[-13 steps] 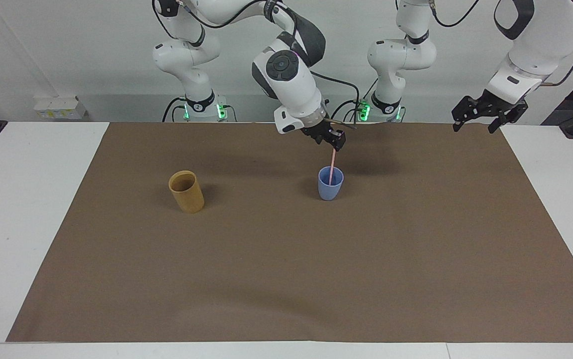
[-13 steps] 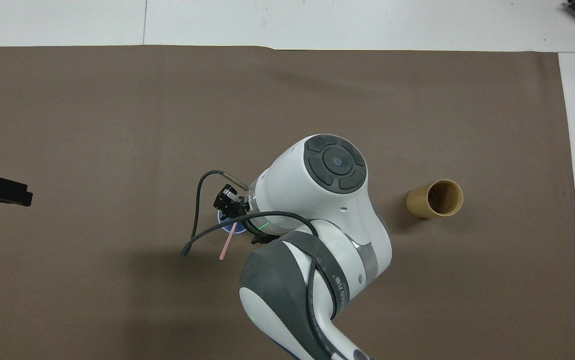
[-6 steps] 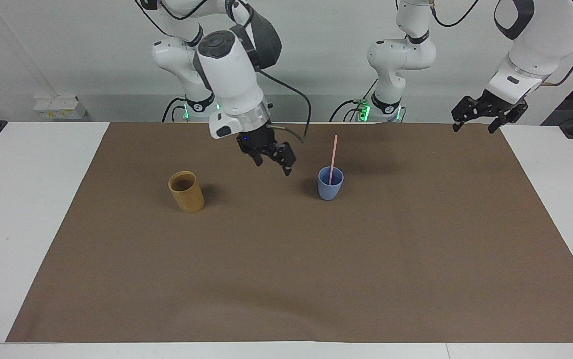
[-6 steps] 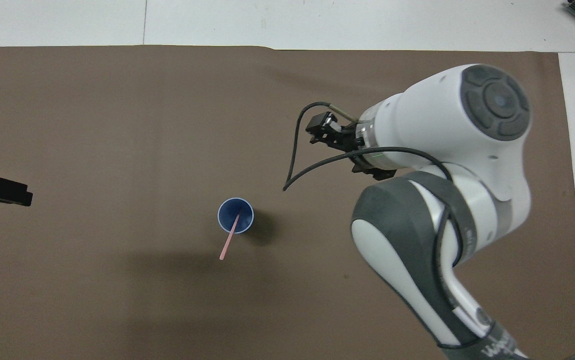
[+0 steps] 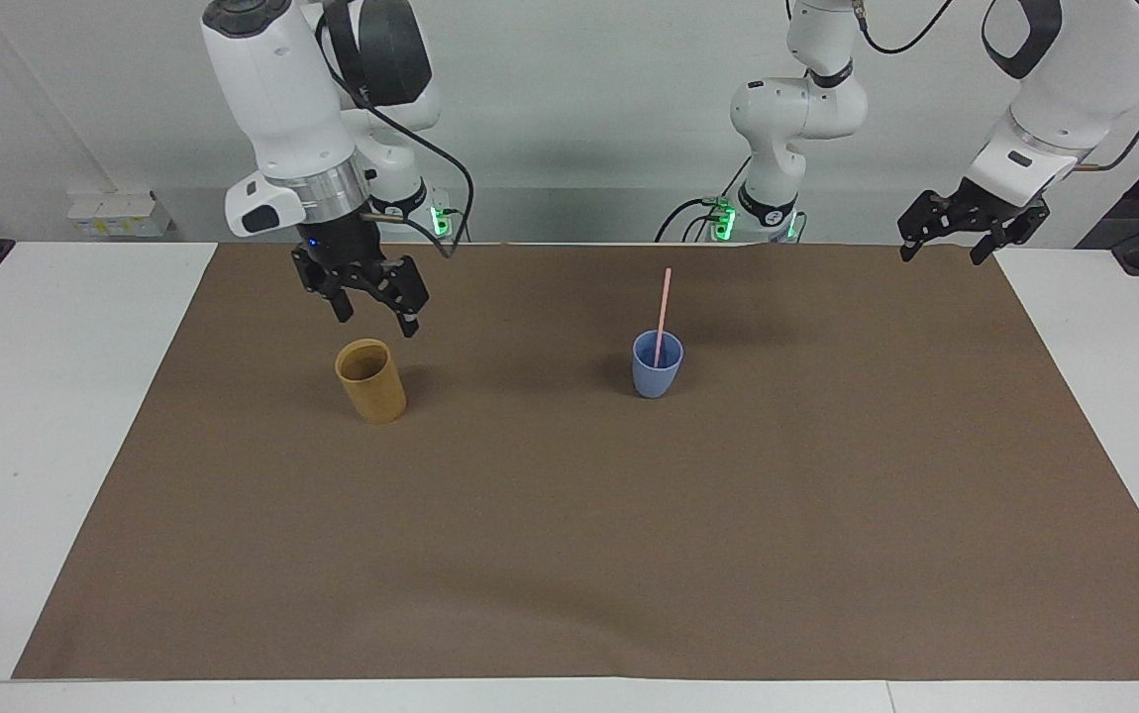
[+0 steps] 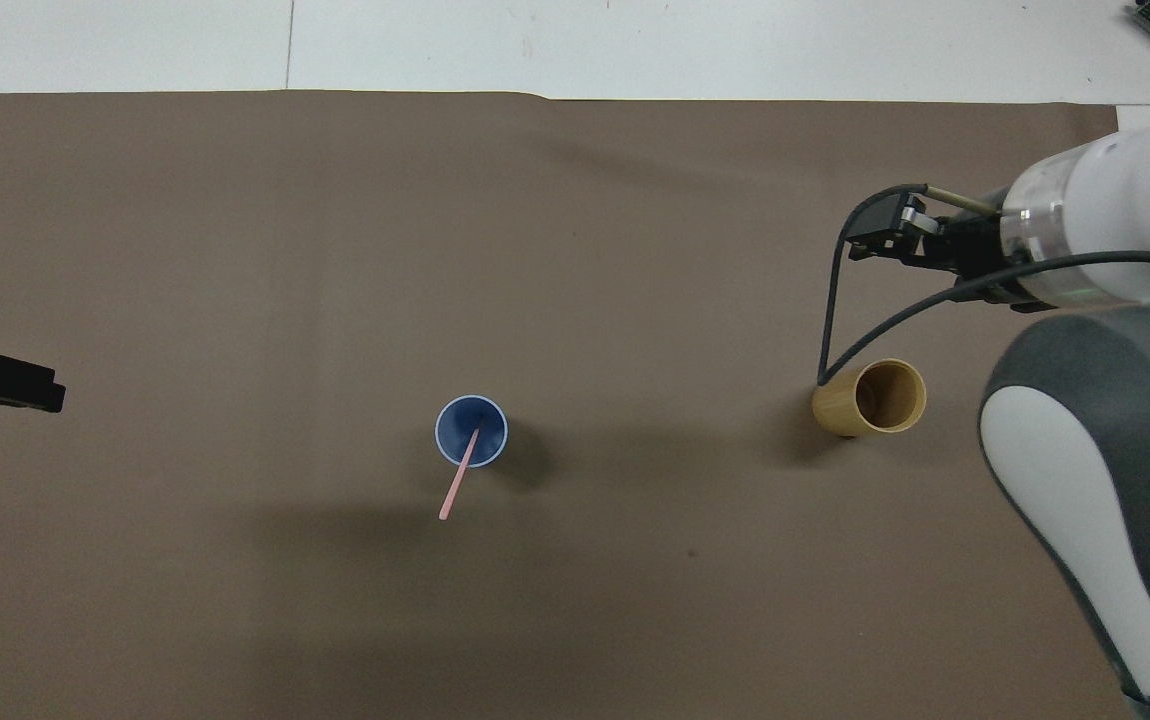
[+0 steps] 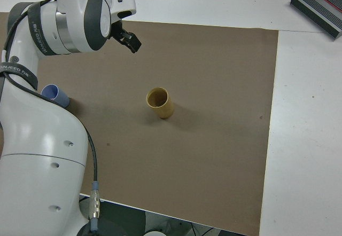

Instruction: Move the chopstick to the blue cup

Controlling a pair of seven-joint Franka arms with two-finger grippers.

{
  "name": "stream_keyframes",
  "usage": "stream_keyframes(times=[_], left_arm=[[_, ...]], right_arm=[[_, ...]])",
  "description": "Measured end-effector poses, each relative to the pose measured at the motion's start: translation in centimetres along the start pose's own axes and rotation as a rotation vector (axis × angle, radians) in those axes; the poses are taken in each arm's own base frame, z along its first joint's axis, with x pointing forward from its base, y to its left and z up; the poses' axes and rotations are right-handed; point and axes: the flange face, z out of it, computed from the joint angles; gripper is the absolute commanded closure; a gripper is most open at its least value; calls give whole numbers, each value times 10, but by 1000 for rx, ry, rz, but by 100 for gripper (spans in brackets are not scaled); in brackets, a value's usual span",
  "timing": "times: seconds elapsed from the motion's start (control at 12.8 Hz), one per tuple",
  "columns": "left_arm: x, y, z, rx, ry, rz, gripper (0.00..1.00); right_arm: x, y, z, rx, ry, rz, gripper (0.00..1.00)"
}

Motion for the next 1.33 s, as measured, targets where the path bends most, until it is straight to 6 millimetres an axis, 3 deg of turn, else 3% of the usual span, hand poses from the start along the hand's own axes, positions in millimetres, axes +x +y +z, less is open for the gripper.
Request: stream_keyframes(times=[0.47,0.7,1.33], left_arm=[[0,0,0,0,0,0,0],[0,0,0,0,0,0,0],[0,0,0,0,0,-1,0]], right_arm=[[-3,54,-40,-94,-93,-120,0],[3,79,-42,-99,-112,-194,0],[-2,71,-39,-101,-128,-219,0]])
